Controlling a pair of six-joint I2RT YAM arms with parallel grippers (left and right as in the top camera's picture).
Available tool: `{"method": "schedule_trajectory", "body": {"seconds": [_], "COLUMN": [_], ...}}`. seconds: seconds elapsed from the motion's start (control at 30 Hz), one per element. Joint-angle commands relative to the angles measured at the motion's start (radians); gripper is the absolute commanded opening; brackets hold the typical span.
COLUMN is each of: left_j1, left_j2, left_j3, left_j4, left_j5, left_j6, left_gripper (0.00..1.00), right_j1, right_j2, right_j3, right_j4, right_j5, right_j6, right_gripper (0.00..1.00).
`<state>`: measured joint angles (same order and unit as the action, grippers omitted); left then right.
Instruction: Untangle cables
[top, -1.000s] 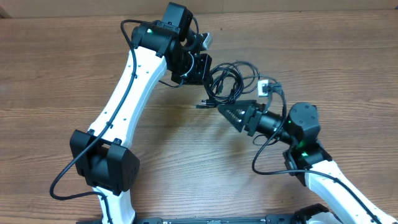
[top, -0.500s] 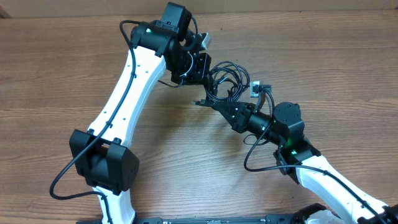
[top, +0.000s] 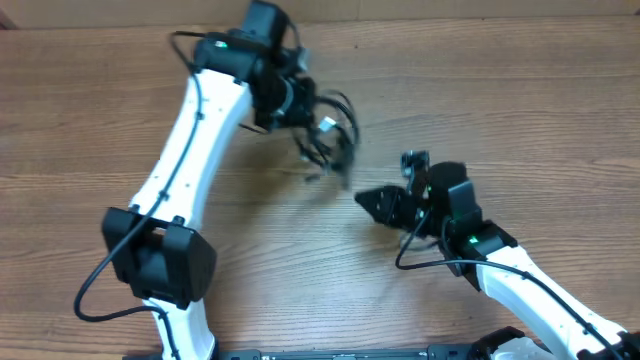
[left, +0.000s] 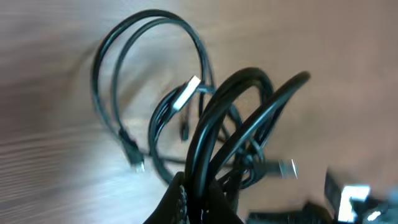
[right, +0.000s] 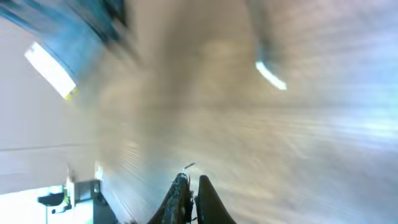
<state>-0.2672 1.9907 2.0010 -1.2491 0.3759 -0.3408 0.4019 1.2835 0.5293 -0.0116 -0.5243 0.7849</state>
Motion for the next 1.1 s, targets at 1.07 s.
{"method": "schedule_trajectory", "body": {"seconds": [1.07], "left_j1": [-0.021], "left_j2": [-0.01], "left_j3": [0.025], "left_j4": [-0.107], "left_j5": [0.43], "left_j6": [0.37], "left_gripper": [0.04], "right_j1": [-0.024], "right_j2": [0.002], "right_j3": [0.104], "right_j4": [0.377], "right_j5": [-0.106], "right_j6": [0.034], "right_gripper": [0.32]}}
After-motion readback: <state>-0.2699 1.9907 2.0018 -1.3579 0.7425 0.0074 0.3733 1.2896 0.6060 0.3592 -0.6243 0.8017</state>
